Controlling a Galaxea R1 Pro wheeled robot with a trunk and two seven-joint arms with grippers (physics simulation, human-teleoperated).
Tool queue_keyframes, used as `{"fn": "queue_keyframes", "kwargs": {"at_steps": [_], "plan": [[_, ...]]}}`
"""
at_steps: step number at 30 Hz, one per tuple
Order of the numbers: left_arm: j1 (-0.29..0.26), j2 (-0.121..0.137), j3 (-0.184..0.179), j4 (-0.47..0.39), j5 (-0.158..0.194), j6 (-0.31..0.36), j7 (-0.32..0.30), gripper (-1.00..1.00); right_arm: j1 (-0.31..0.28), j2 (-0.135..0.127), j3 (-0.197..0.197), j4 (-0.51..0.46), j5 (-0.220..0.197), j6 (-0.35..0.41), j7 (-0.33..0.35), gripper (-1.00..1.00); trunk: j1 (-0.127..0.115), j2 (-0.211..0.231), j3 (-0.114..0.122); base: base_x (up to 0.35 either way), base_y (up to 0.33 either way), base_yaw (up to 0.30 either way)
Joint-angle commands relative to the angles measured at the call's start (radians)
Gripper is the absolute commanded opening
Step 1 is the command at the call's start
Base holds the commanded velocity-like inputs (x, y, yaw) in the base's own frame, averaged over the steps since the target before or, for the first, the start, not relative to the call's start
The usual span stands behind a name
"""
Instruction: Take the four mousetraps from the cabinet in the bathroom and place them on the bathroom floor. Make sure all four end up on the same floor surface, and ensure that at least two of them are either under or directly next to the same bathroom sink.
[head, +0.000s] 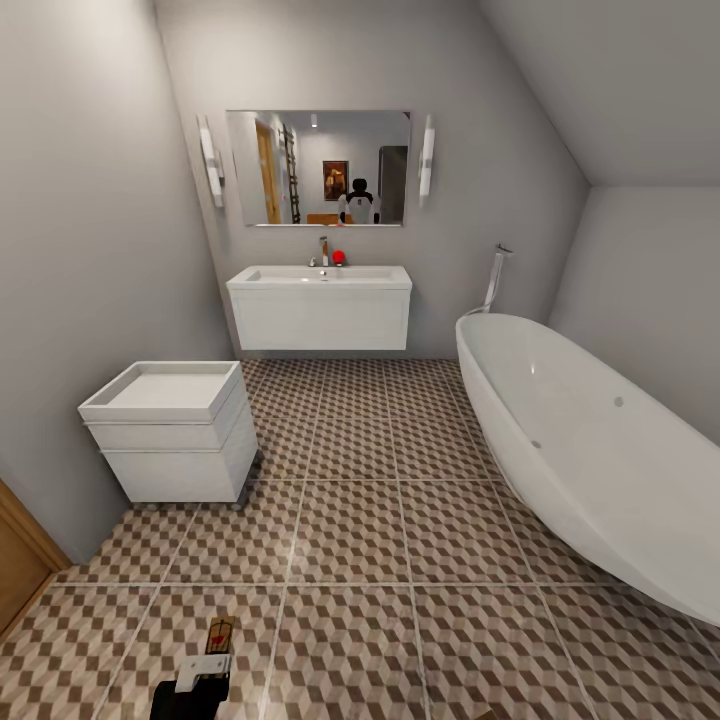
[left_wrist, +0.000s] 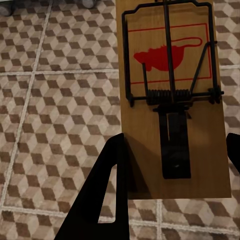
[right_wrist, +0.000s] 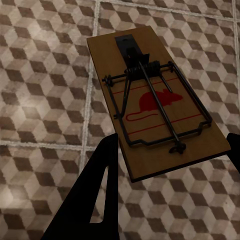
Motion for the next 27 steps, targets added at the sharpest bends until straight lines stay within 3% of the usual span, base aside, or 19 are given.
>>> {"fn": "queue_keyframes", "kwargs": {"at_steps": [1, 27], "plan": [[-0.001, -0.001, -0.005, 0.001, -0.006, -0.003, 0.008, -1.00, -0.001, 0.000, 0.008, 0.001, 0.003, -0.001, -0.009, -1.00, 0.000, 0.000, -0.001, 0.000, 0.000, 0.000], [-0.001, -0.001, -0.005, 0.002, -0.006, -0.003, 0.008, -1.00, -0.001, 0.000, 0.008, 0.001, 0.003, -0.001, -0.009, -1.00, 0.000, 0.000, -0.001, 0.000, 0.000, 0.000]]}}
